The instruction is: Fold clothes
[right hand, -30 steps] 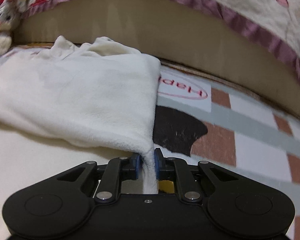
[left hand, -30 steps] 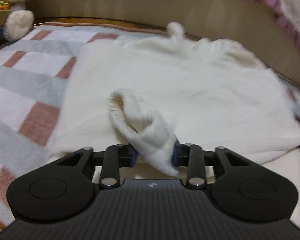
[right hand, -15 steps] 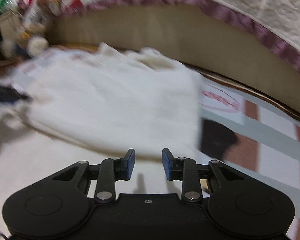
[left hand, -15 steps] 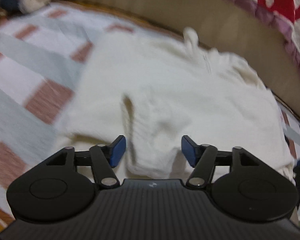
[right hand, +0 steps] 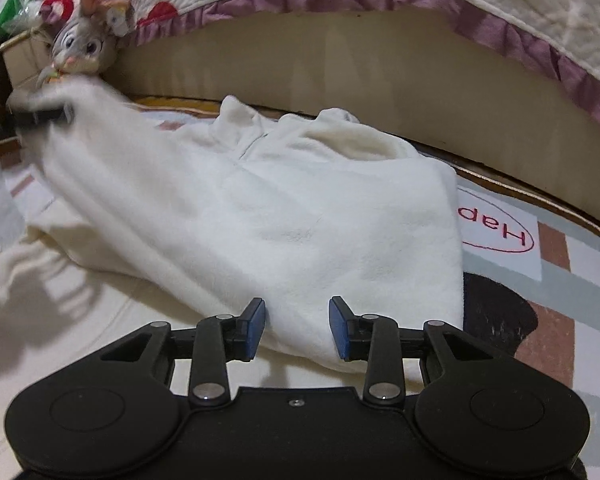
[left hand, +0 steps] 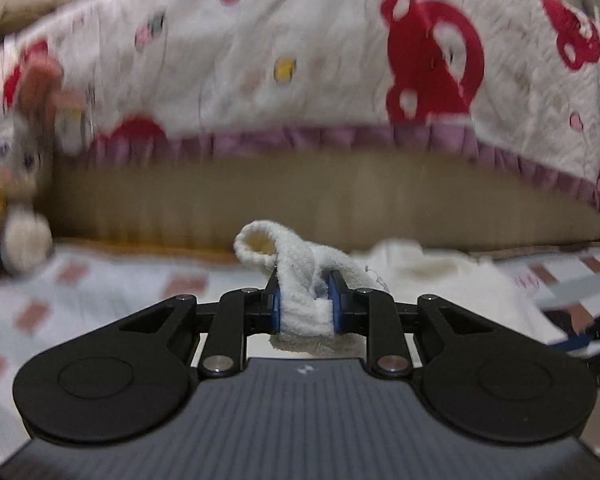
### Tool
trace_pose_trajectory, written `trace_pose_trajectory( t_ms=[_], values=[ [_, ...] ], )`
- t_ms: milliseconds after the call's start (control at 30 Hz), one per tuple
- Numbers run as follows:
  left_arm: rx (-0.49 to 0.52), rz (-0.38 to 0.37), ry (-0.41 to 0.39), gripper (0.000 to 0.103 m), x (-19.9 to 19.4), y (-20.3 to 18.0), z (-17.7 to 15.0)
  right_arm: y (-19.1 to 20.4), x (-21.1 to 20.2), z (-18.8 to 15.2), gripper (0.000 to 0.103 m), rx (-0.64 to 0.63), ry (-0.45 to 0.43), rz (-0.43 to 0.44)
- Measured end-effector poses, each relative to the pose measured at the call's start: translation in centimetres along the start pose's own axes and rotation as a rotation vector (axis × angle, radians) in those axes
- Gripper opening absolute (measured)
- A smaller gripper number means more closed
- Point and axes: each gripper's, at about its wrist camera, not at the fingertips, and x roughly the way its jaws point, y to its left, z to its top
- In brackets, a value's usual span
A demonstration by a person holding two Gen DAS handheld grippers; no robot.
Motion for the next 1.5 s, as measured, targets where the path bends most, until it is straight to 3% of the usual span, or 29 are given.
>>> trace_pose_trajectory(
  t_ms=[33,167,200,233,267,333,400,433,467,600,700,767,933,1000,1033,1100,1133,1167,1267,1300,1367,1433,1500],
  values=[
    [-0.001,0.016,0.034,0.023,0.5,0.3,-0.2,-0.1,0.0,0.0,0.04,-0.011,0.007,-0.001],
    [-0.091,0.056,0.382,0.027,5.1,3.0,-5.4,-0.4,-0.4,0.5,0.04,-0.062,0.023,0.008],
    [-0.119,0.075,0.426,0.028,5.6,3.7,-6.4,-0.6,-0.5,1.0,0.04,-0.065,0.015,0.014],
    [-0.147,0.097,0.463,0.035,6.1,4.3,-7.4,-0.9,-0.6,1.6,0.04,-0.065,0.004,0.021],
    [-0.181,0.099,0.464,0.042,6.0,5.1,-7.6,-1.1,-0.6,2.2,0.04,-0.064,-0.007,0.027],
    [-0.246,0.1,0.433,0.042,5.4,6.0,-6.3,-2.0,1.3,4.7,0.042,-0.036,-0.009,0.042],
    [-0.254,0.103,0.329,0.045,4.1,6.2,-4.1,-3.0,3.5,7.3,0.047,-0.003,-0.007,0.056],
    [-0.257,0.104,0.275,0.053,3.4,6.3,-2.9,-3.5,4.6,8.6,0.052,0.013,-0.006,0.063],
    [-0.237,0.072,0.269,0.058,4.3,6.1,-2.1,-4.0,5.7,9.9,0.057,0.029,-0.006,0.07],
    [-0.144,-0.076,0.269,0.062,9.0,5.5,0.6,-6.0,10.1,15.2,0.059,0.095,-0.003,0.098],
    [-0.021,-0.115,0.347,0.062,15.3,4.4,0.4,-6.6,14.4,18.6,0.067,0.148,0.039,0.11],
    [-0.011,-0.147,0.371,0.062,18.7,3.8,0.3,-6.5,16.8,20.0,0.067,0.154,0.089,0.111],
    [-0.112,-0.189,0.353,0.063,23.7,4.6,0.8,-6.1,20.5,20.4,0.067,0.151,0.218,0.11],
    [-0.165,-0.224,0.376,0.065,25.9,5.0,0.7,-6.3,21.2,19.7,0.067,0.158,0.233,0.113],
    [-0.137,-0.247,0.409,0.064,27.0,4.5,0.5,-6.4,21.5,19.3,0.067,0.162,0.241,0.115],
    [-0.065,-0.293,0.481,0.055,29.2,3.2,0.2,-6.0,21.3,18.7,0.046,0.11,0.186,0.123],
    [-0.031,-0.276,0.475,0.029,29.3,2.5,0.0,-5.8,21.2,18.3,0.027,0.081,0.154,0.128],
    [0.002,-0.253,0.464,0.012,29.3,1.7,-0.2,-5.5,21.0,18.0,0.019,0.051,0.121,0.132],
    [0.1,-0.185,0.428,0.012,29.3,-0.6,-0.9,-3.8,18.2,17.2,0.017,-0.126,-0.095,0.086],
    [0.133,-0.162,0.416,0.012,29.3,-1.4,-1.1,-3.5,17.9,16.9,0.017,-0.171,-0.129,0.057],
    [0.199,-0.116,0.391,0.014,29.3,-3.0,-1.5,-3.3,19.1,16.2,0.017,-0.211,-0.081,0.016],
    [0.264,-0.07,0.366,0.022,29.3,-4.5,-1.9,-3.2,20.4,15.6,0.019,-0.237,-0.022,-0.021],
    [0.289,-0.034,0.36,0.027,29.1,-5.5,-2.0,-3.1,20.7,15.7,0.033,-0.216,-0.004,-0.06]
  ],
)
